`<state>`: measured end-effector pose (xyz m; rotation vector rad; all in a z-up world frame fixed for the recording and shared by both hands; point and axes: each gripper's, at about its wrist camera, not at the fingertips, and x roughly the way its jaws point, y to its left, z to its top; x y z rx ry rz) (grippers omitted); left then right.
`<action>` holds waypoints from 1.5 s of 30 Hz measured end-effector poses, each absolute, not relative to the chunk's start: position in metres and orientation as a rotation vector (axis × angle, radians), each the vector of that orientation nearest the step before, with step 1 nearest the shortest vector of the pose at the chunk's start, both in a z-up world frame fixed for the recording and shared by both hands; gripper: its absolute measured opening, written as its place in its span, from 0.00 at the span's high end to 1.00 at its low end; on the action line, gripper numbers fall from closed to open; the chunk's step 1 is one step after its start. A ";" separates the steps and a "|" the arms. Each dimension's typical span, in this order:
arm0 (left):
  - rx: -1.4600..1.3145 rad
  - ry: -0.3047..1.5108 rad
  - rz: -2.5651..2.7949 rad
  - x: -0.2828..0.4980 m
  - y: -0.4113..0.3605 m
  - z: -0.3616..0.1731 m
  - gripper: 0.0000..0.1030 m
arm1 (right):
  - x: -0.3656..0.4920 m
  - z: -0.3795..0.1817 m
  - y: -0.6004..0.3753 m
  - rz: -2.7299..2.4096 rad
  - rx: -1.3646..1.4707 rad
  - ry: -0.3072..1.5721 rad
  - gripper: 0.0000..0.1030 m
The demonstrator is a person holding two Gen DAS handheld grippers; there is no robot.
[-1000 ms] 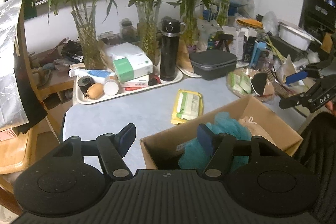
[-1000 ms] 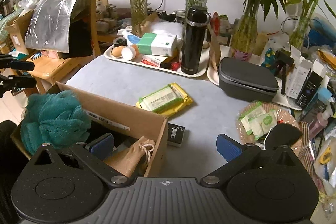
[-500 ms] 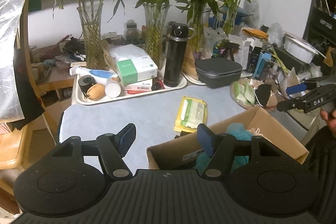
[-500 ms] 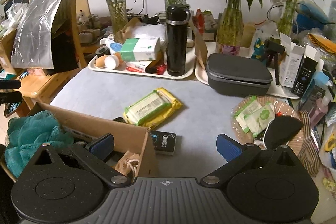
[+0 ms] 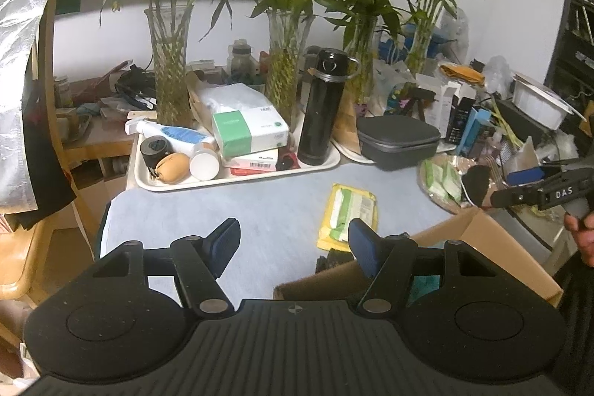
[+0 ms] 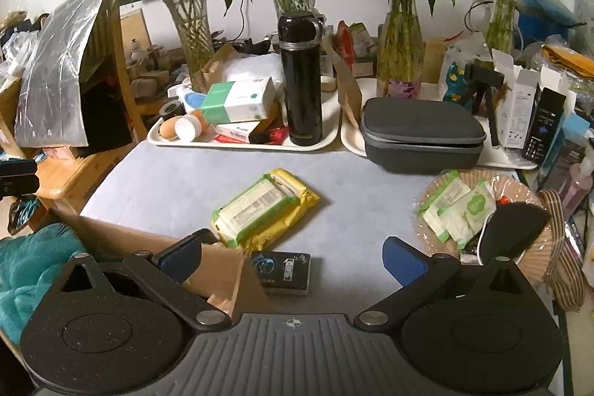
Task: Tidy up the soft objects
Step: 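Lower the right tool toward the black packet beside the yellow wipes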
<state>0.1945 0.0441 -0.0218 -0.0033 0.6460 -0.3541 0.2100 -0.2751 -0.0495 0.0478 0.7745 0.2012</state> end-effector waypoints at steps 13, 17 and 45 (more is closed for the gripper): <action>-0.047 0.633 -0.331 0.222 0.054 -0.039 0.38 | 0.246 -0.072 -0.283 0.185 0.107 0.766 0.00; -0.070 0.640 -0.318 0.230 0.058 -0.049 0.38 | 0.259 -0.079 -0.282 0.179 0.103 0.773 0.00; -0.233 0.655 -0.231 0.268 0.090 -0.125 0.38 | 0.351 -0.157 -0.276 0.294 0.103 1.123 0.01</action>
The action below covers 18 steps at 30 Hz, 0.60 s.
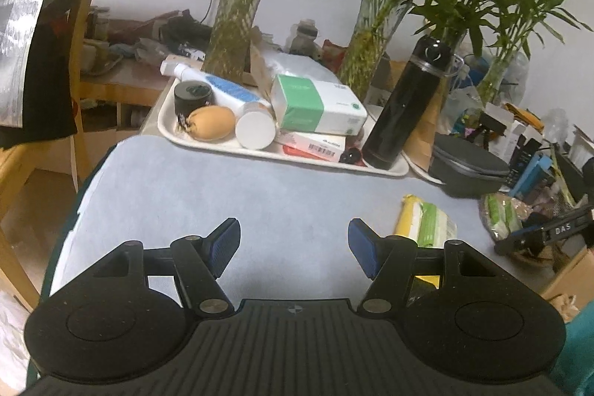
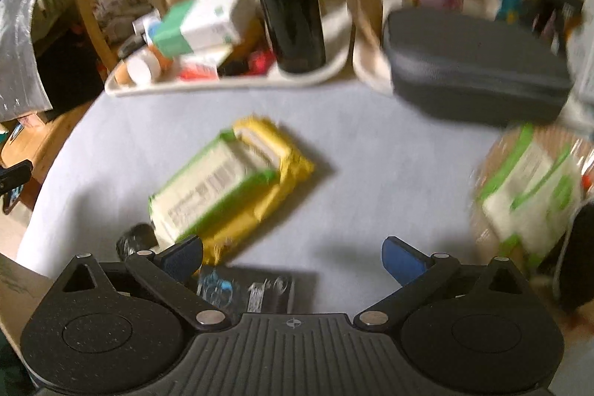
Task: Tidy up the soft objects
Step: 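Lower the right tool toward the black packet beside the yellow wipes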
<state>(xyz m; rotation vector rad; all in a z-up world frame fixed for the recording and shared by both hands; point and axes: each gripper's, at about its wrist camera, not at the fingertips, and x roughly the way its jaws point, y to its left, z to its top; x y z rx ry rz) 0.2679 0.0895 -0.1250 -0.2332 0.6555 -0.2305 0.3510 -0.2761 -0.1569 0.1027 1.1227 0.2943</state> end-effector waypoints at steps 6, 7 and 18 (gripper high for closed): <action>-0.208 0.636 -0.221 0.268 0.091 -0.125 0.38 | 0.363 -0.179 -0.257 0.338 0.078 1.275 0.01; -0.209 0.636 -0.222 0.268 0.091 -0.125 0.38 | 0.365 -0.182 -0.254 0.349 0.072 1.298 0.01; -0.217 0.648 -0.234 0.271 0.091 -0.127 0.38 | 0.376 -0.202 -0.227 0.360 -0.024 1.397 0.18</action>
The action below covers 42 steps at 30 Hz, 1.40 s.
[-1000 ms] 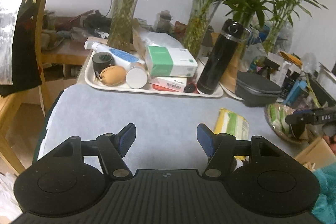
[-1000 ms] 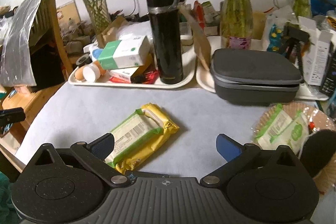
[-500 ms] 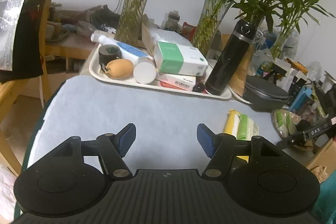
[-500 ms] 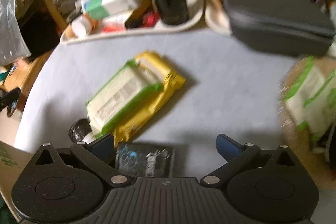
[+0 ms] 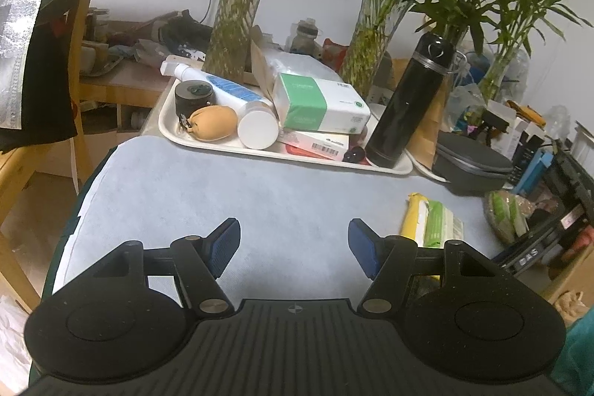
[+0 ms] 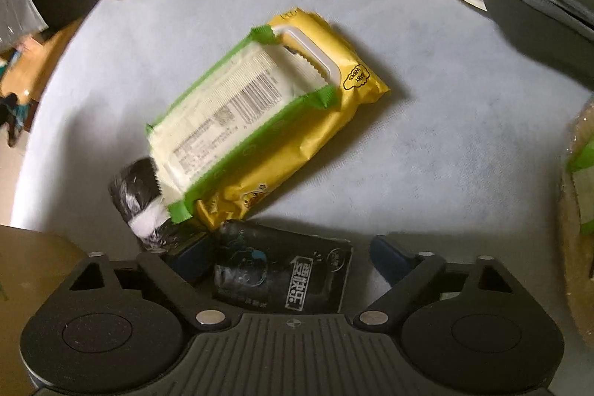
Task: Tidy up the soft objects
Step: 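Lower the right tool toward the black packet beside the yellow wipes, then grasp the black packet with the right tool while left tool grasps the black taped roll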
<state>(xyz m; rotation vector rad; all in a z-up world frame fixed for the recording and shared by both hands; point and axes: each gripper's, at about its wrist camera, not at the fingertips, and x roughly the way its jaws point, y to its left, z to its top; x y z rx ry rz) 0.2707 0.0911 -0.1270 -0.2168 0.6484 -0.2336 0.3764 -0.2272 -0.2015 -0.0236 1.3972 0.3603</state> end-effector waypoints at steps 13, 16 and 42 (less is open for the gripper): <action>-0.221 0.647 -0.226 0.268 0.093 -0.124 0.38 | 0.377 -0.197 -0.236 0.195 -0.155 1.308 0.13; -0.244 0.651 -0.227 0.268 0.094 -0.115 0.38 | 0.376 -0.204 -0.241 0.164 -0.129 1.340 0.13; 0.199 1.266 -0.551 0.362 -0.041 -0.093 0.30 | 0.359 -0.161 -0.270 0.142 -0.039 1.180 0.29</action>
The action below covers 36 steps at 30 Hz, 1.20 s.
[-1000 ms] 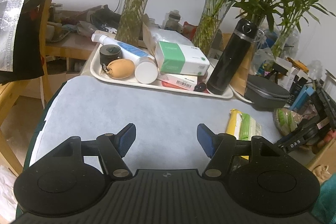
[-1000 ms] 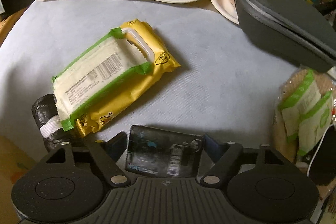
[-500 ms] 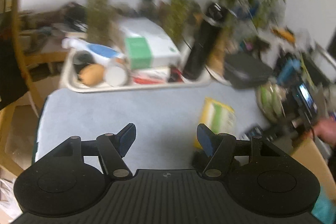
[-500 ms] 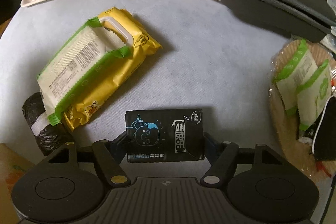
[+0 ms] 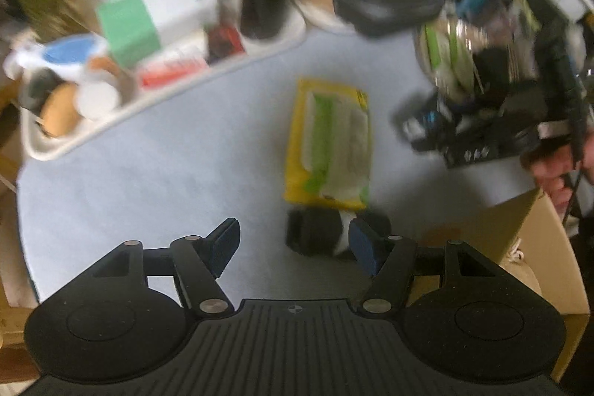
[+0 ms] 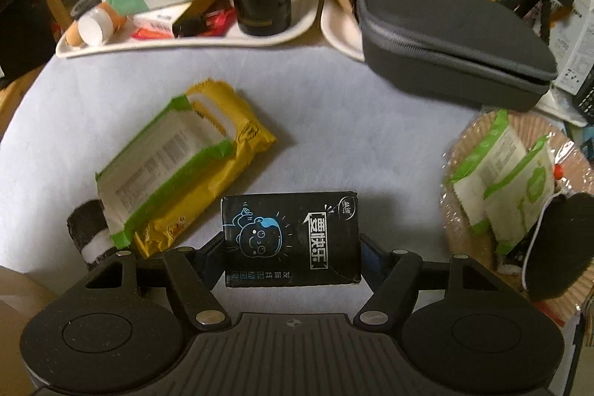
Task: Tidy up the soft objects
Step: 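Grasp the black packet with the right tool while left tool grasps the black taped roll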
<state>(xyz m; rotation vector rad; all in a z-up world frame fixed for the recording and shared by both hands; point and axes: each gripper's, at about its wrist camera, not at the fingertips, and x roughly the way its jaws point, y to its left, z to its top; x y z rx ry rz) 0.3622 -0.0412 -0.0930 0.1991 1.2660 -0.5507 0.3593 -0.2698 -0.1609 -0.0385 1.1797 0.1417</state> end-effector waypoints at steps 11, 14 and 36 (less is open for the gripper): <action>0.351 1.557 -0.525 0.390 -0.104 -0.145 0.10 | 0.359 -0.145 -0.294 0.085 0.009 1.116 0.29; 0.372 1.607 -0.503 0.398 -0.117 -0.158 0.09 | 0.358 -0.142 -0.298 0.076 0.021 1.106 0.29; 0.443 1.785 -0.361 0.410 -0.145 -0.224 0.17 | 0.358 -0.137 -0.303 0.121 0.113 1.095 0.28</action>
